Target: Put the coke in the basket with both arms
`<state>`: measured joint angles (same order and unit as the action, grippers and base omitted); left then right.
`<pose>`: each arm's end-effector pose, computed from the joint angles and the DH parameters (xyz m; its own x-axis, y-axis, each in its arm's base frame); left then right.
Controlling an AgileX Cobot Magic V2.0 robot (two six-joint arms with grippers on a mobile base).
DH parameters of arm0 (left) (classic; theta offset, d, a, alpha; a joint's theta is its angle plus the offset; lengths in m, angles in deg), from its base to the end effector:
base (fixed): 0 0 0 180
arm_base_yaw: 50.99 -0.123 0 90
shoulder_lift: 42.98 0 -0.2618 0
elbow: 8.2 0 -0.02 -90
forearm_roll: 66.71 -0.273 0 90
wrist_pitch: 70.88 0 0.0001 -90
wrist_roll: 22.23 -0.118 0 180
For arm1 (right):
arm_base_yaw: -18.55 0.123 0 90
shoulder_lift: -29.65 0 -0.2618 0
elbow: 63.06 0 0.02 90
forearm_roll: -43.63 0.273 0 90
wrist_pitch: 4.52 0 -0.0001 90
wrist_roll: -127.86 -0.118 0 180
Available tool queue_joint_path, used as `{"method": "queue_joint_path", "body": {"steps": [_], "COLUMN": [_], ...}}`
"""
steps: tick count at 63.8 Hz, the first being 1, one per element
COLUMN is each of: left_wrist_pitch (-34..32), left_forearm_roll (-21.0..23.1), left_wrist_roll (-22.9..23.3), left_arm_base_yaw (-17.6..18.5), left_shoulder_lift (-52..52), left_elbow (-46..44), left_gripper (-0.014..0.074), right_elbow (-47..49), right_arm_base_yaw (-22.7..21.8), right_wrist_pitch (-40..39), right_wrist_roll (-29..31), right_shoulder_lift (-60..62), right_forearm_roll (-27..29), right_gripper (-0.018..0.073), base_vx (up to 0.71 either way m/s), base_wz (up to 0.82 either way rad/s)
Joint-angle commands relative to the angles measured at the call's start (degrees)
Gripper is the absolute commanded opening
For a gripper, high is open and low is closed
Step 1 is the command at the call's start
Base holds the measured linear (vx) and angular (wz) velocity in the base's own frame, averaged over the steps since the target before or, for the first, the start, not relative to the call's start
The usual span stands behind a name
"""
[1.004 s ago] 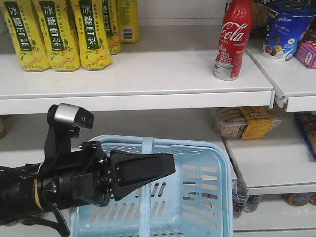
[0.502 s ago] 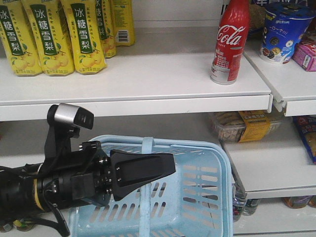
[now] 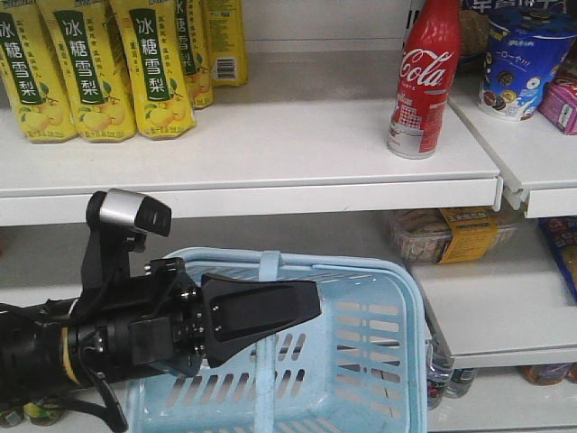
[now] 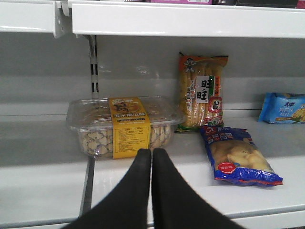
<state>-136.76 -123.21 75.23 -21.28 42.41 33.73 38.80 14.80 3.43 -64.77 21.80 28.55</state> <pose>0.2010 -0.2180 0.2523 -0.7950 -0.2274 -0.5624 0.5822 -0.0257 -0.8126 0.1287 -0.0127 0.1902 -0.0679 -0.0359 -0.9970 0.0985 0.9942 -0.0426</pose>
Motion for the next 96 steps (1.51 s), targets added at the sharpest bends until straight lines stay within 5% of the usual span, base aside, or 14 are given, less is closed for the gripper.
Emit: {"method": "queue_joint_path", "body": {"steps": [1, 96], "left_wrist_pitch": [-13.2, -13.2], "left_forearm_roll": [3.9, 3.9], "left_wrist_roll": [-0.6, -0.6], "left_arm_base_yaw": [0.2, 0.2], "left_shoulder_lift": [-1.9, -1.9], "left_elbow": [-1.5, -1.5], "left_gripper": [-0.0006, -0.0006], "right_elbow": [-0.5, -0.5], "right_arm_base_yaw": [-0.2, -0.2], "right_wrist_pitch": [-4.1, -4.1], "right_wrist_roll": [0.5, 0.5], "right_shoulder_lift": [1.0, 1.0], "right_forearm_roll": [-0.8, -0.8], "right_gripper": [-0.0005, -0.0005], "base_vx": [0.01, 0.0], "base_wz": [0.03, 0.01]}}
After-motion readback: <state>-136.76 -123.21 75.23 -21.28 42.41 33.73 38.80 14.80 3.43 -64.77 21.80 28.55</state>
